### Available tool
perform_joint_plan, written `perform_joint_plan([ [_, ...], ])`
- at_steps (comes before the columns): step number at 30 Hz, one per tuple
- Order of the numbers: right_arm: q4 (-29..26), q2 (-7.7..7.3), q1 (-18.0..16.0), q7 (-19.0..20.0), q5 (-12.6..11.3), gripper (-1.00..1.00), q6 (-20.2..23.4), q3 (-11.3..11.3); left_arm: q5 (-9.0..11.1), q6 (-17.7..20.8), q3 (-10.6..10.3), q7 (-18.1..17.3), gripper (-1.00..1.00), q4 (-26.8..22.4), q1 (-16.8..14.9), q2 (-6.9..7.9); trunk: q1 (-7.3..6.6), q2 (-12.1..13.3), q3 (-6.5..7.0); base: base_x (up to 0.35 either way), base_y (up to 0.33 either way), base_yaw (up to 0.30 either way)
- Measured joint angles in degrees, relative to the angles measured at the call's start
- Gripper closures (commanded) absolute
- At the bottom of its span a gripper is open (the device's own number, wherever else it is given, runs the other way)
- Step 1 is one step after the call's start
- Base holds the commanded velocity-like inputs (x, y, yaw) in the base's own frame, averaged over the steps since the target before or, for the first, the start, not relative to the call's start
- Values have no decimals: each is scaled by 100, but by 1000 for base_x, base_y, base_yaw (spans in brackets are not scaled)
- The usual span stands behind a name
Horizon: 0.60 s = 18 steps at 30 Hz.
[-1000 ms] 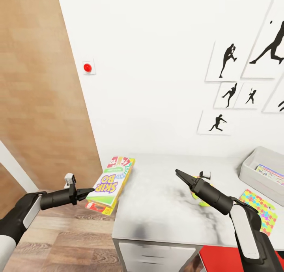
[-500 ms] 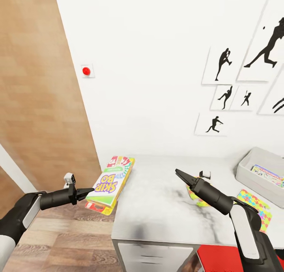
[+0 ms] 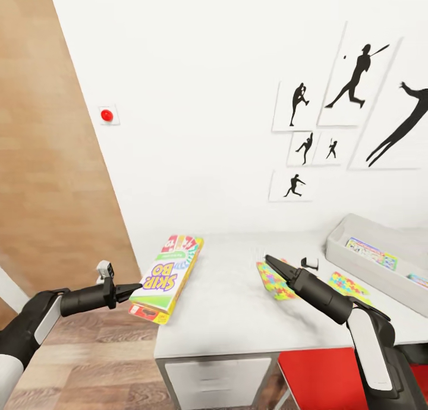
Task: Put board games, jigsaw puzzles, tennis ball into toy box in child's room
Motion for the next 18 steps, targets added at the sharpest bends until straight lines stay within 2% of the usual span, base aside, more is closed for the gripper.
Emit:
perform_joint_plan([
  [14, -10, 27, 2, 57, 33, -100, -9, 14, 11, 5, 2, 0, 100, -2, 6, 9, -309, 563, 259, -5, 0, -8],
  [18, -16, 36, 5, 57, 31, -100, -9, 15, 11, 5, 1, 0, 100, -1, 6, 3, -397, 724, 342, -49, 0, -94],
])
